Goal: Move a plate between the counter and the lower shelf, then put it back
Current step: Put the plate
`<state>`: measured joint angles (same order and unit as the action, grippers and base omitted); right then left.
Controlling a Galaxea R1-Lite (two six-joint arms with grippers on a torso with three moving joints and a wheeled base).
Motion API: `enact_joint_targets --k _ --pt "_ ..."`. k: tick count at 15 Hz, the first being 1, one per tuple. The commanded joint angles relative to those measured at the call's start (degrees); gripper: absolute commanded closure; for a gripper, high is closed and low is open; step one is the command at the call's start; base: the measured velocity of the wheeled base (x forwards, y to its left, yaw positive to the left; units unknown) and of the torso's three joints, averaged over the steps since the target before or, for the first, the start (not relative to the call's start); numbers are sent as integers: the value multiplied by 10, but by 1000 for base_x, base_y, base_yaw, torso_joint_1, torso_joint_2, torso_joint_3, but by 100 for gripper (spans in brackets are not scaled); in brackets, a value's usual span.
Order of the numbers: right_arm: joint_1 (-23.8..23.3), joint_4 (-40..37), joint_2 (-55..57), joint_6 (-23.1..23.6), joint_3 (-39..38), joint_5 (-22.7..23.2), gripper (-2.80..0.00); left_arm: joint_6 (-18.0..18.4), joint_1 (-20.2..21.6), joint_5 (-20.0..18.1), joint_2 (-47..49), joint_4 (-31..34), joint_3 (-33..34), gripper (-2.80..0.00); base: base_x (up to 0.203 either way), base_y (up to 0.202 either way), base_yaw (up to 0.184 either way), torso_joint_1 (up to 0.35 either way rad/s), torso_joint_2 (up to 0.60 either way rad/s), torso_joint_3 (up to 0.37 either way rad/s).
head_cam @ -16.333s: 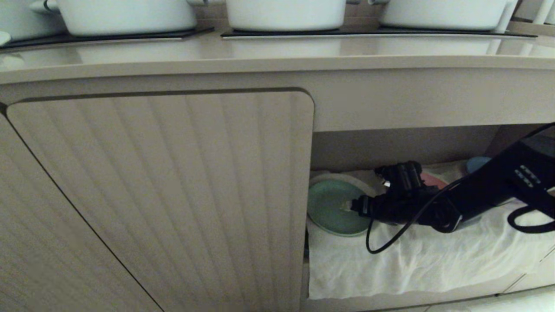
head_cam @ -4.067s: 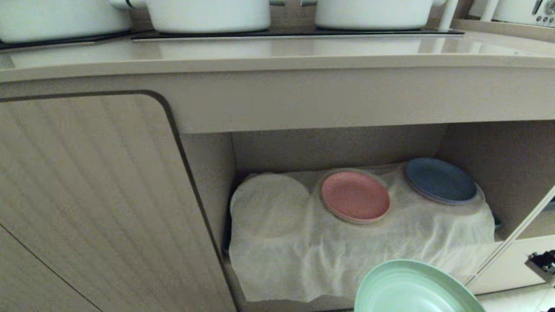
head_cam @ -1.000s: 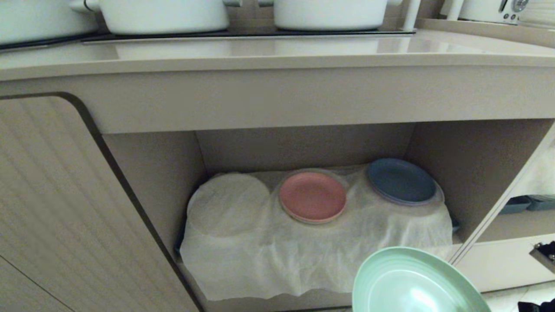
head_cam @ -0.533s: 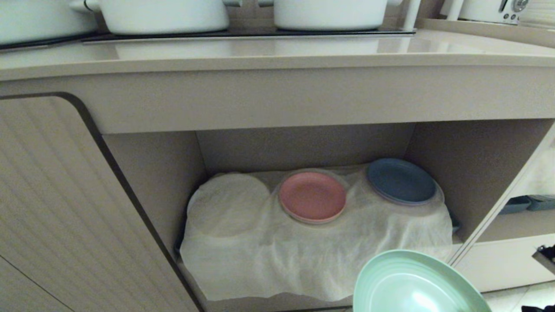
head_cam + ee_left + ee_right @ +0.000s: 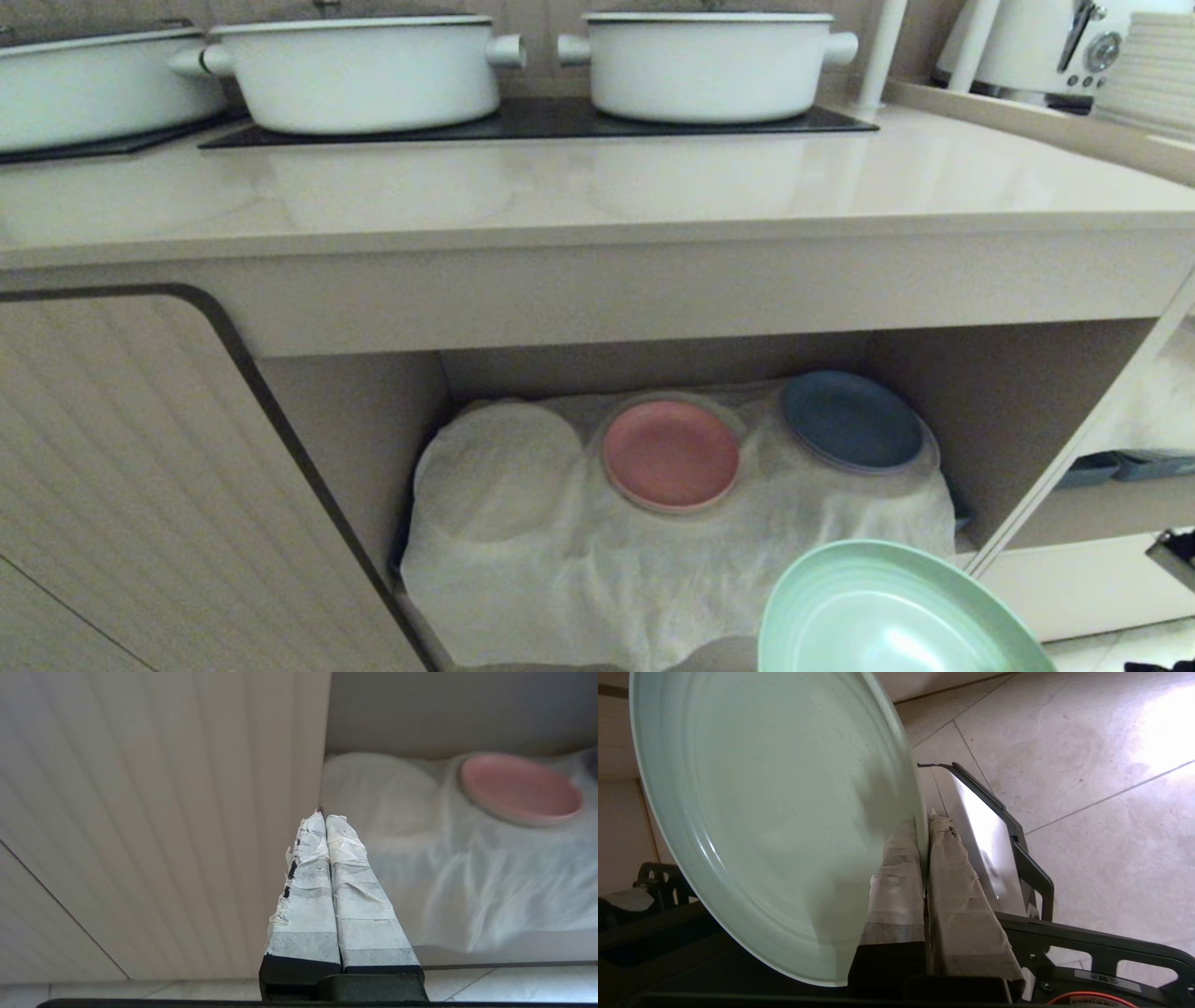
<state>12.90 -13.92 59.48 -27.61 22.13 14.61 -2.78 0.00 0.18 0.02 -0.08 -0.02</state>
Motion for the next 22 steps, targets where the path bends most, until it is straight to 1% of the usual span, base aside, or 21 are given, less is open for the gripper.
enact_joint_targets --k 1,11,22 --pt "0 -1 0 -2 1 1 0 0 0 0 0 0 0 0 0 0 0 169 -510 -286" --pt "0 -1 1 -2 0 2 0 0 0 0 0 0 0 0 0 0 0 196 -479 -286" --pt "5 -1 1 -2 0 2 0 0 0 0 0 0 0 0 0 0 0 244 -531 -290"
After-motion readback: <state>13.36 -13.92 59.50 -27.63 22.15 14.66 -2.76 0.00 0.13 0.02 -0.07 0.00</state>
